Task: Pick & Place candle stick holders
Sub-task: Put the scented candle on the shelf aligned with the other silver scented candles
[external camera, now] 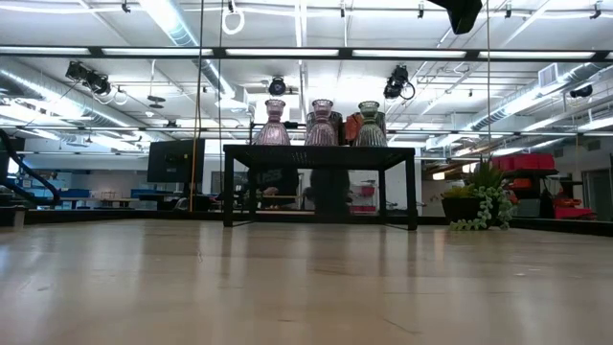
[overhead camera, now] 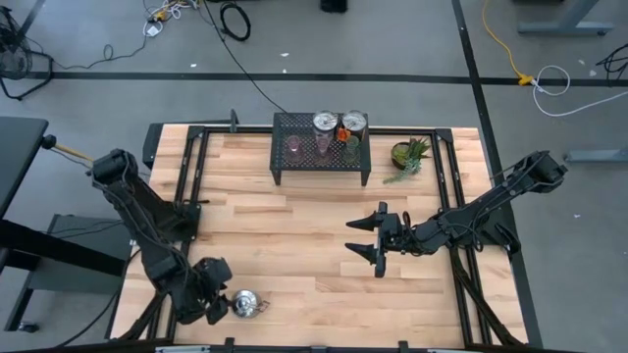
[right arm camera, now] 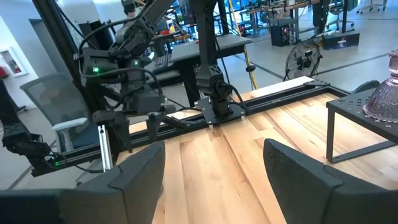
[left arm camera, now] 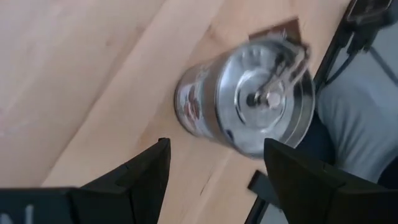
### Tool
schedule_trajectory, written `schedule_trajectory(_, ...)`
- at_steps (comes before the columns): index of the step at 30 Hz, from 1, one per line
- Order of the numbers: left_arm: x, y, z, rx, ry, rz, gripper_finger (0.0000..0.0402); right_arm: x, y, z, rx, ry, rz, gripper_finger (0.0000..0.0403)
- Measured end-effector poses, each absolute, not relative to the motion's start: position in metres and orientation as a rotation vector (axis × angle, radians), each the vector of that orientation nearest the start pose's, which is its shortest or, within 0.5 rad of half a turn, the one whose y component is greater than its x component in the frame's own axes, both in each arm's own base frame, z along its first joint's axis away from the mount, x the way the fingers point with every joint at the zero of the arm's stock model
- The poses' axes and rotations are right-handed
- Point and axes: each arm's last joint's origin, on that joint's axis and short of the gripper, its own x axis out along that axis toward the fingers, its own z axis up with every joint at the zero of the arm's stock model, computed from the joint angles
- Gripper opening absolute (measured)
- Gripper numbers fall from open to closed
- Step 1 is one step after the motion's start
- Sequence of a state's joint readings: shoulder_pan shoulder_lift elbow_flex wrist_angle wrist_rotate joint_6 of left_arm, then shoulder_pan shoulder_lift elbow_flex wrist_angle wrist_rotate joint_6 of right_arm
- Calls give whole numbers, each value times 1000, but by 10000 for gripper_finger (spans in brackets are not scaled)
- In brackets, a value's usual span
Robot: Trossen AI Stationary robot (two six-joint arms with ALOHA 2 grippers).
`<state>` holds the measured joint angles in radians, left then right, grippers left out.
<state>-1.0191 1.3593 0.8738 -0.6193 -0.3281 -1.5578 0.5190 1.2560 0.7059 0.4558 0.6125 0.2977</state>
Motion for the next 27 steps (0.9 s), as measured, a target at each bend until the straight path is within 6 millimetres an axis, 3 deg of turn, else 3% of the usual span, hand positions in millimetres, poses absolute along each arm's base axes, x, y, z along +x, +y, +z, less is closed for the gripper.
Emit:
schedule_trajectory(7, 137, -219, 216, -660, 1061, 78, 258, 242, 119, 269, 247, 65, -105, 269)
schedule_trajectory(27, 151, -201, 213, -660, 1025, 226, 258, 242, 119, 269, 254, 64, -105, 269)
